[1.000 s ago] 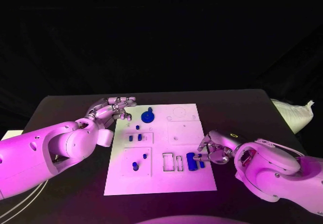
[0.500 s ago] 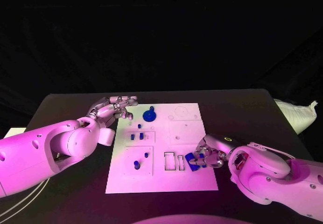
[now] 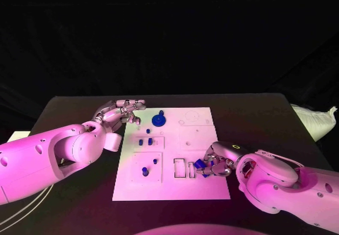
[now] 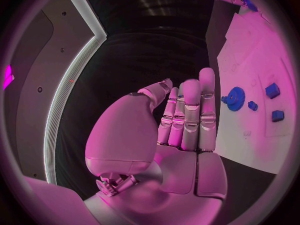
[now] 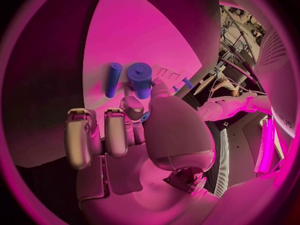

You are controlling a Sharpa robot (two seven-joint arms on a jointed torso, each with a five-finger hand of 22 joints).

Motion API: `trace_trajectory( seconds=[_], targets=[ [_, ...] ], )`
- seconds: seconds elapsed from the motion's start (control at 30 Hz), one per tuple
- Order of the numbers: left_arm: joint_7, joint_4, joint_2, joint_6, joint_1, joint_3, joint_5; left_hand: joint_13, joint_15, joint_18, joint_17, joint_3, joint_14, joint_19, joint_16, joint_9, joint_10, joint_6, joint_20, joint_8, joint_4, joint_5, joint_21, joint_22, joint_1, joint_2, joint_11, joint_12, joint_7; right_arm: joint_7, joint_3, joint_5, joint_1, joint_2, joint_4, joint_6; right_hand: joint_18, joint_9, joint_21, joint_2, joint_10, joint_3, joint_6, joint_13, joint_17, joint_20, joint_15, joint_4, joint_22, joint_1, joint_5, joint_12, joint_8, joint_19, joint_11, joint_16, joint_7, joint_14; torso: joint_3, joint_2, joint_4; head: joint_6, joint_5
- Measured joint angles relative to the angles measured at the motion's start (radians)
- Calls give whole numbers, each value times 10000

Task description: Assemble the parts on the task board

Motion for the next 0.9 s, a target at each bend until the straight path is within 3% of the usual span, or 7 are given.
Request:
trace_trajectory(
  seconds=[0.27,0.47,0.63,0.9],
  targets=[
    [-10,4,-10,22,-1,0,-1,0,0,0,-20,0,0,0,0,0,0,-35,0,0,0,0,0,-9,0,0,0,0,-34,-35,24,-71,-30,87,-80,-53,0,226,82,296,215,-27,338,426,-1,-70,-4,0,-1,299,7,319,264,70,-140,38,-161,-4,-2,0,6,-21,33],
    [-18,5,-10,39,-6,0,-1,0,0,0,-20,0,0,0,0,1,0,-35,0,0,0,0,1,-9,0,0,0,0,-34,-91,5,-109,-89,45,22,-303,0,301,191,543,339,31,510,662,-2,-143,-126,-60,-1,547,235,443,346,66,-200,115,-190,-14,0,-1,8,-3,39],
    [-27,1,-11,56,-19,0,-2,0,0,0,-19,0,0,0,0,1,0,-35,0,0,0,0,1,-8,0,0,0,0,-34,-122,47,-55,-149,-72,290,-743,0,306,195,554,374,21,507,733,-3,-179,-144,-70,-1,559,589,462,388,30,-235,173,-193,1,1,-5,15,34,27],
    [-44,-3,-2,86,-38,0,-3,0,0,0,-28,0,0,0,0,2,0,-35,0,0,0,0,3,-8,0,0,0,0,-34,-88,172,277,11,-132,660,-1394,-1,308,232,554,391,-11,505,780,-3,-214,-144,13,5,560,802,491,399,66,-251,173,-195,1,-6,-7,21,85,-16]
  ],
)
